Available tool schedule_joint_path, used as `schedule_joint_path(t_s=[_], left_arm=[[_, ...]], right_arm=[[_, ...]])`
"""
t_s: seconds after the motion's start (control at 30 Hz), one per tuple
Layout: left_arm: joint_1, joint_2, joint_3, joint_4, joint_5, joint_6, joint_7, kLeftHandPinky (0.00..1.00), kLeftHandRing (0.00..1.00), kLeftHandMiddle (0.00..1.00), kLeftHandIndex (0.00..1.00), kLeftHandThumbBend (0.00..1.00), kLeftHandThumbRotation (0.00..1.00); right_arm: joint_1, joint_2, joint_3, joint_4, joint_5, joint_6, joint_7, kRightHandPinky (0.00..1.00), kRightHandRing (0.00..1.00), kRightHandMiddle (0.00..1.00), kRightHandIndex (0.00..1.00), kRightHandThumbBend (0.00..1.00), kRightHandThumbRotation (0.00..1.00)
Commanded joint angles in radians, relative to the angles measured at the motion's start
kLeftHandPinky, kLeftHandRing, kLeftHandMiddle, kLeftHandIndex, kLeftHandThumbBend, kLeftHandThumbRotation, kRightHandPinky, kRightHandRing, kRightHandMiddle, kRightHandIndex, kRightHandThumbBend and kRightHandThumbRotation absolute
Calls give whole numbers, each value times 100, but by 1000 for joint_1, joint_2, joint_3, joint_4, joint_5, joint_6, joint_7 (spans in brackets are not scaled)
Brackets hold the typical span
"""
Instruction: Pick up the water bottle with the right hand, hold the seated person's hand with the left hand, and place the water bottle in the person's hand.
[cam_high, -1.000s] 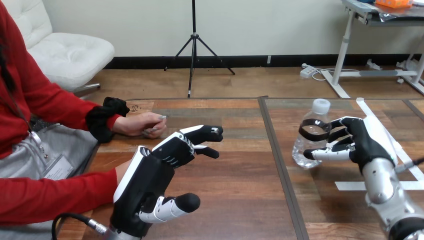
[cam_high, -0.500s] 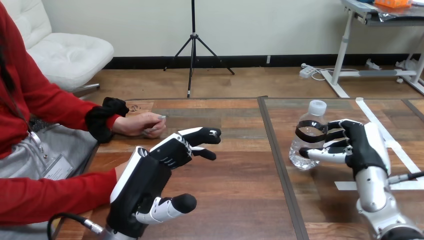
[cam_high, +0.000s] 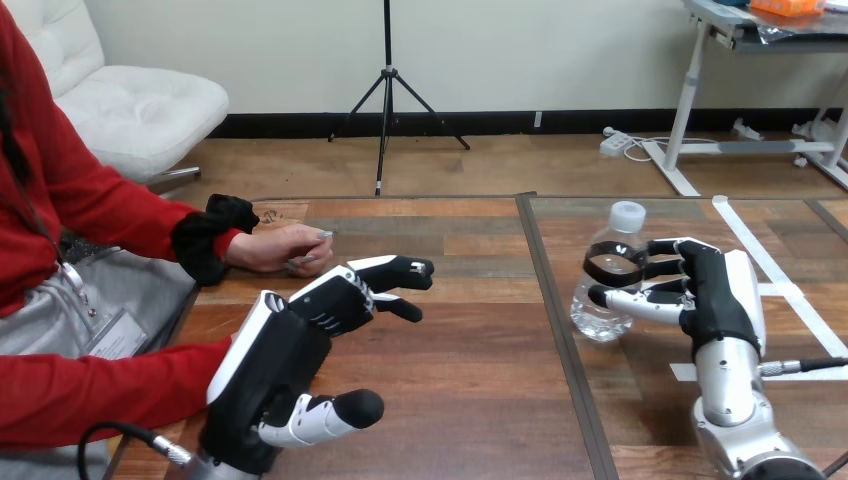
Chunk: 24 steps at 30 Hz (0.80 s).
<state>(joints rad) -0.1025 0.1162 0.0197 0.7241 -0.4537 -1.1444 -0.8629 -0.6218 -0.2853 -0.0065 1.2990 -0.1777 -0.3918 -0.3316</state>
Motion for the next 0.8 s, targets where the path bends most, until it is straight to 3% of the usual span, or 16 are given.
schedule_joint_path(t_s=[0.0, 0.17, 0.27, 0.67, 0.77], left_arm=[[-9, 16, 15, -55, 11, 8, 20, 65, 77, 78, 74, 95, 65], [-10, 21, 21, -45, 12, -15, 23, 65, 76, 78, 74, 94, 65], [-2, 29, 16, -62, 7, 15, 23, 65, 76, 78, 74, 94, 65], [-3, 32, 17, -63, 8, 9, 31, 64, 75, 77, 74, 92, 65], [-3, 31, 17, -63, 15, 8, 37, 64, 75, 77, 74, 93, 65]], right_arm=[[-22, 24, -28, -44, 26, -40, -13, 38, 47, 57, 61, 87, 0], [-14, 33, -35, -43, 34, -60, -8, 37, 45, 56, 60, 85, 0], [-13, 39, -37, -41, 35, -56, -10, 36, 45, 56, 60, 84, 0], [2, 61, -70, -35, 57, -80, 5, 34, 42, 55, 58, 84, 0], [6, 62, -64, -37, 52, -81, -2, 34, 42, 55, 58, 84, 0]])
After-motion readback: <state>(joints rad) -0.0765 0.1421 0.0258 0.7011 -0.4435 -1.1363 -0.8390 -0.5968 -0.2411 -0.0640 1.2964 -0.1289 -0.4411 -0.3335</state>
